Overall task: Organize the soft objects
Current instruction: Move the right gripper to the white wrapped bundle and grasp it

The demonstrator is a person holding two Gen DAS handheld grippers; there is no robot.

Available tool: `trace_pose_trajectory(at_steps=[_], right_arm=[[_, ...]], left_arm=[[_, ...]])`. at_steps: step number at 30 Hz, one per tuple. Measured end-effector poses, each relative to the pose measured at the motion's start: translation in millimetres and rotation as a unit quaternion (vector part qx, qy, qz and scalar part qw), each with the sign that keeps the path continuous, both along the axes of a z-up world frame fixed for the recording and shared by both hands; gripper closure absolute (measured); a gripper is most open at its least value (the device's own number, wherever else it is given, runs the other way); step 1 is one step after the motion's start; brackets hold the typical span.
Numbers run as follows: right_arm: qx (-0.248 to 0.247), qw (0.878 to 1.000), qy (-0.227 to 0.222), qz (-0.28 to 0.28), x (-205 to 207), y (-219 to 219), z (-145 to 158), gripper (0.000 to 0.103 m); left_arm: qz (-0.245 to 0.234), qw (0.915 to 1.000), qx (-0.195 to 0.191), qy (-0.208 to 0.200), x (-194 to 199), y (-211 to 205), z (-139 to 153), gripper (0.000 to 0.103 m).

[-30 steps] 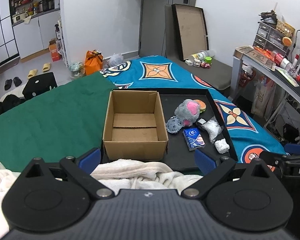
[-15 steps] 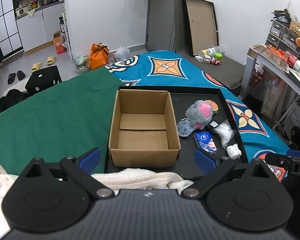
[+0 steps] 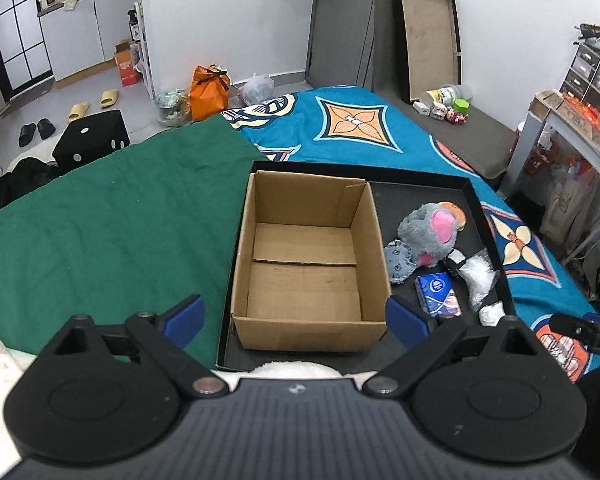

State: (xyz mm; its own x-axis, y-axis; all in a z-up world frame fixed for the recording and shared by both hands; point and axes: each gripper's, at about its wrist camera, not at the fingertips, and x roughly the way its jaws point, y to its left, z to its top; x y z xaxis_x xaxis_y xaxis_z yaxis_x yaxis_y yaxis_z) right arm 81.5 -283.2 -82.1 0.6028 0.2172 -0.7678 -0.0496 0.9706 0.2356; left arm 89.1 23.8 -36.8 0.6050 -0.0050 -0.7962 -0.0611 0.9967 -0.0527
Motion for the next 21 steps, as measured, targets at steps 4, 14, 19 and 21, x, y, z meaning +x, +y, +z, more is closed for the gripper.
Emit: trace_pose_trajectory(at_steps=[4,14,19,21], right_arm=[[0.009,1.0,0.014,-0.005,9.5,-2.9,-13.2,0.019],[0.03,0.998,0.049,-0.008,34.4,-7.4,-45.3,0.045],[0.027,0.997,0.068,-0.02,46.4,-13.7,-61.9,0.047],[0.027,0.997,0.076,-0.021,51.7,-14.4,-68.1,0.047]], left_arm=[[-0.002,0.9999,0.006,0.01,10.0,1.6,-9.0,0.007],[0.016,0.9989,0.033,0.028,35.9,9.1,-28.3,0.019],[0.019,0.9976,0.054,0.039,48.4,10.2,-41.1,0.027],[0.021,0.9971,0.057,0.047,53.5,12.0,-47.0,0.03]])
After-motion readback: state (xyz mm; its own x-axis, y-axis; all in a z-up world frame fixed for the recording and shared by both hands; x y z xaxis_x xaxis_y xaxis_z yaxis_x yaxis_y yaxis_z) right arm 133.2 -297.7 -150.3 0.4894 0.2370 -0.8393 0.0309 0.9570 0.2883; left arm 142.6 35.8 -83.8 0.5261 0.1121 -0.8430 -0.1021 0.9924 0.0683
